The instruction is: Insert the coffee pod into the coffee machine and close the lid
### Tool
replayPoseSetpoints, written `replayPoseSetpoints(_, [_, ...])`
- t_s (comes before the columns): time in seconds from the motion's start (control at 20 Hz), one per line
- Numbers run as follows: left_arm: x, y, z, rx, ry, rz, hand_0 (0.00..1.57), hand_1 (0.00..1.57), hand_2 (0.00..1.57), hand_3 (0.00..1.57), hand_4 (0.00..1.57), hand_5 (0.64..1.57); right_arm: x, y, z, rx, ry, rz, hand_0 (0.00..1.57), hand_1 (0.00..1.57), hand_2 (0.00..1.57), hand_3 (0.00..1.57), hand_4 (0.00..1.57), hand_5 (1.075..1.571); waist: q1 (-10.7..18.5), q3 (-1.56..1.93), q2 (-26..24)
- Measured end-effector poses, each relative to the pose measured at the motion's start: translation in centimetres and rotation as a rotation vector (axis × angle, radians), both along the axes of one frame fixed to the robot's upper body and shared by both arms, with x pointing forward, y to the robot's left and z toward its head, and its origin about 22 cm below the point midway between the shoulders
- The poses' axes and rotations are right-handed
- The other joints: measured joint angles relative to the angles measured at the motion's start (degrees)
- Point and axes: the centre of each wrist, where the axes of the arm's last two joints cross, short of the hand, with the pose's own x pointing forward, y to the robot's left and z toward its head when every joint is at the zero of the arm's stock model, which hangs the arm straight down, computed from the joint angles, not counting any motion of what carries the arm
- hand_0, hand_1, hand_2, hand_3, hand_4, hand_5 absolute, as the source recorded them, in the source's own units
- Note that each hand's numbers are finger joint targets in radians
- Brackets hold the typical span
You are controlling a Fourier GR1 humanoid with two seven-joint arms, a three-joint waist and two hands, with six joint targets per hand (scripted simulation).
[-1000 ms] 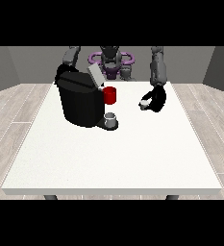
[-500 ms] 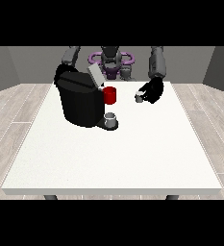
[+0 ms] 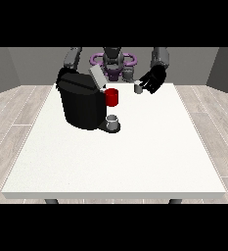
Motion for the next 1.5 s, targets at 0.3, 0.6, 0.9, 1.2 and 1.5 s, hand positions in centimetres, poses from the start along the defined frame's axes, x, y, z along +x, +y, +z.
replayPoseSetpoints(0.3, [0.8, 0.1, 3.0, -0.012, -0.012, -0.002, 1.01, 1.01, 1.2, 1.22, 0.54, 1.571, 0.5, 0.8, 0.6, 0.001, -0.015, 0.033, 0.0, 0.0, 0.0, 0.0, 0.48, 1.571, -1.2, -0.01, -0.2])
replayPoseSetpoints(0.6, [1.7, 0.3, 7.2, -0.035, -0.075, 0.043, 1.21, 1.21, 1.25, 1.19, 0.49, 1.571, 0.8, 1.5, 1.5, 0.007, -0.061, 0.079, 0.0, 0.0, 0.0, 0.0, 0.5, 1.571, -4.4, -0.01, 1.5])
replayPoseSetpoints(0.9, [2.2, 0.5, 10.6, -0.051, -0.119, 0.067, 1.28, 1.28, 1.34, 1.28, 0.52, 1.571, 1.3, 3.0, 3.5, -0.008, -0.114, 0.101, 0.0, 0.0, 0.0, 0.0, 0.51, 1.571, -7.1, -0.01, 3.9])
replayPoseSetpoints(1.2, [2.4, 0.1, 11.8, -0.045, -0.134, 0.074, 1.26, 1.26, 1.3, 1.24, 0.49, 1.571, 1.5, 2.7, 4.4, -0.016, -0.121, 0.103, 0.0, 0.0, 0.0, 0.0, 0.55, 1.571, -8.4, -0.02, 4.7])
replayPoseSetpoints(1.5, [2.7, -1.2, 12.0, -0.038, -0.151, 0.067, 1.28, 1.28, 1.31, 1.22, 0.5, 1.571, 1.9, 2.2, 5.2, -0.034, -0.148, 0.079, 0.0, 0.0, 0.0, 0.0, 0.48, 1.571, -8.9, -0.02, 6.3])
